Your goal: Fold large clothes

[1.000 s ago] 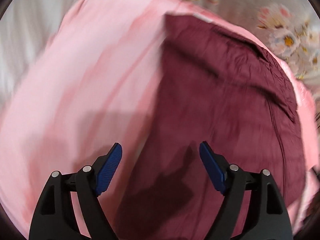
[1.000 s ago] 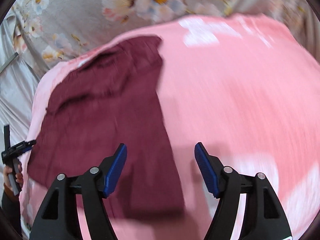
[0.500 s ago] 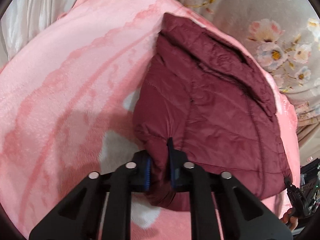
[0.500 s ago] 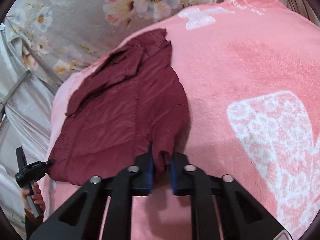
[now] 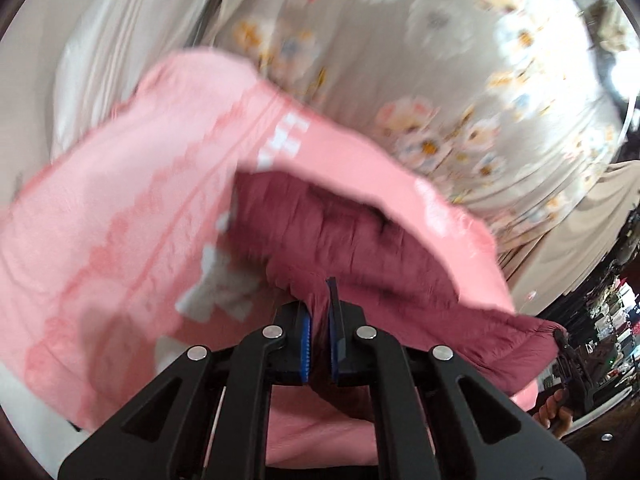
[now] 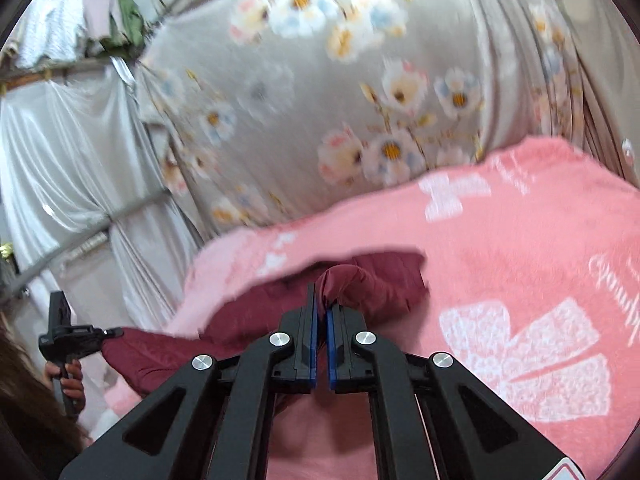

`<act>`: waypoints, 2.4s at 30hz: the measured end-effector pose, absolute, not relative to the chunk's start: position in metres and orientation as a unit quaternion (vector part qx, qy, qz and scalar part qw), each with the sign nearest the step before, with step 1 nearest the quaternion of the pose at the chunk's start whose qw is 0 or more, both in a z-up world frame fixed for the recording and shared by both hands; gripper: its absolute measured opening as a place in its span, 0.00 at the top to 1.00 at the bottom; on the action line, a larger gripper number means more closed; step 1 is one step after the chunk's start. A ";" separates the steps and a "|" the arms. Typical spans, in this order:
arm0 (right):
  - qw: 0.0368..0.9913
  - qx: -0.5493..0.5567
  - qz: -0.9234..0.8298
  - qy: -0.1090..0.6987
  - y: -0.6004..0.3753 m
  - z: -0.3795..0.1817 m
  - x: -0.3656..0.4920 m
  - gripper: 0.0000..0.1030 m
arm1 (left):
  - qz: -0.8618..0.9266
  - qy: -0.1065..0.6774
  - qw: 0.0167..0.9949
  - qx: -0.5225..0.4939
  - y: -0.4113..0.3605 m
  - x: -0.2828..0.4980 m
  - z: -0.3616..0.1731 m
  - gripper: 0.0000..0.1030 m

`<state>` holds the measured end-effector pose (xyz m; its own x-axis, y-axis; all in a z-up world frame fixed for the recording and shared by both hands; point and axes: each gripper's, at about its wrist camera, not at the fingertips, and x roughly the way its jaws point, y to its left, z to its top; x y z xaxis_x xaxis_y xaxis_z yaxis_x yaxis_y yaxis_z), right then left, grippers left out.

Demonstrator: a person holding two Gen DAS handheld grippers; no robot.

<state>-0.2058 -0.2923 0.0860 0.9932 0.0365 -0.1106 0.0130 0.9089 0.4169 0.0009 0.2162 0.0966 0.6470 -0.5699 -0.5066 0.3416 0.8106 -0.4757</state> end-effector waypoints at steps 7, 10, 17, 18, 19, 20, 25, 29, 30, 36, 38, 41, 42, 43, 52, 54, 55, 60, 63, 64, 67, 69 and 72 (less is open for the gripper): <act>0.973 0.227 -0.022 0.020 -0.319 0.125 -0.137 0.97 | -0.242 0.281 0.915 -0.158 0.186 0.056 0.153 0.94; 0.964 0.245 -0.071 0.077 -0.356 0.096 -0.062 0.97 | -0.201 0.318 0.916 -0.140 0.156 0.127 0.137 0.93; 0.920 0.287 -0.149 0.223 -0.414 -0.024 0.072 0.97 | -0.086 0.450 0.887 -0.050 0.084 0.275 0.019 0.91; 0.915 0.286 -0.157 0.238 -0.416 -0.034 0.083 0.97 | -0.081 0.463 0.882 -0.044 0.081 0.284 0.004 0.91; 0.909 0.288 -0.164 0.254 -0.419 -0.049 0.096 0.97 | -0.076 0.473 0.877 -0.037 0.077 0.292 -0.011 0.90; 0.905 0.288 -0.167 0.263 -0.421 -0.058 0.102 0.97 | -0.073 0.481 0.873 -0.024 0.073 0.299 -0.027 0.89; 0.891 0.298 -0.164 0.299 -0.426 -0.092 0.123 0.95 | -0.081 0.468 0.880 -0.013 0.065 0.302 -0.052 0.87; 0.890 0.319 -0.149 0.290 -0.429 -0.090 0.116 0.90 | -0.097 0.459 0.883 -0.030 0.070 0.300 -0.048 0.85; 0.890 0.324 -0.148 0.284 -0.430 -0.087 0.111 0.88 | -0.099 0.459 0.882 -0.035 0.072 0.297 -0.043 0.83; 0.917 0.292 -0.165 0.216 -0.415 -0.042 0.064 0.62 | -0.089 0.404 0.910 -0.014 0.091 0.273 0.010 0.28; 0.929 0.267 -0.149 0.209 -0.398 -0.024 0.059 0.62 | -0.036 0.341 0.939 0.024 0.092 0.258 0.033 0.15; 0.943 0.220 -0.112 0.223 -0.360 -0.003 0.068 0.62 | -0.030 0.312 0.948 0.051 0.079 0.245 0.059 0.15; 0.947 0.203 -0.100 0.230 -0.347 0.001 0.074 0.62 | -0.046 0.315 0.947 0.048 0.073 0.244 0.062 0.16; 0.950 0.178 -0.086 0.241 -0.329 0.006 0.084 0.62 | -0.066 0.319 0.944 0.048 0.062 0.241 0.064 0.16; 0.937 0.065 -0.043 0.340 -0.237 -0.015 0.169 0.66 | -0.177 0.380 0.900 0.120 -0.078 0.236 0.006 0.17; 0.932 0.057 -0.055 0.354 -0.234 -0.026 0.182 0.67 | -0.173 0.394 0.895 0.113 -0.088 0.246 -0.009 0.19; 0.930 0.059 -0.058 0.359 -0.237 -0.032 0.187 0.67 | -0.170 0.402 0.893 0.108 -0.091 0.253 -0.016 0.19; 0.918 0.100 -0.057 0.379 -0.253 -0.061 0.197 0.68 | -0.151 0.426 0.888 0.081 -0.091 0.274 -0.054 0.18; 0.919 0.098 -0.059 0.376 -0.250 -0.066 0.197 0.68 | -0.152 0.423 0.891 0.068 -0.089 0.277 -0.066 0.16; 0.920 0.095 -0.061 0.375 -0.247 -0.068 0.198 0.68 | -0.150 0.419 0.893 0.066 -0.089 0.276 -0.068 0.15; 0.924 0.080 -0.073 0.368 -0.241 -0.071 0.198 0.68 | -0.140 0.401 0.902 0.075 -0.094 0.273 -0.074 0.13; 0.925 0.069 -0.079 0.365 -0.239 -0.072 0.198 0.67 | -0.138 0.396 0.905 0.076 -0.094 0.272 -0.075 0.13; 0.925 0.061 -0.084 0.365 -0.237 -0.073 0.199 0.67 | -0.136 0.391 0.907 0.076 -0.095 0.272 -0.076 0.12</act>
<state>0.1988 -0.2374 -0.0726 0.7199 -0.1110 -0.6852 0.2000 0.9784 0.0515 0.2718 -0.0952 -0.0761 0.6569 -0.1872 -0.7303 0.3056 0.9516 0.0310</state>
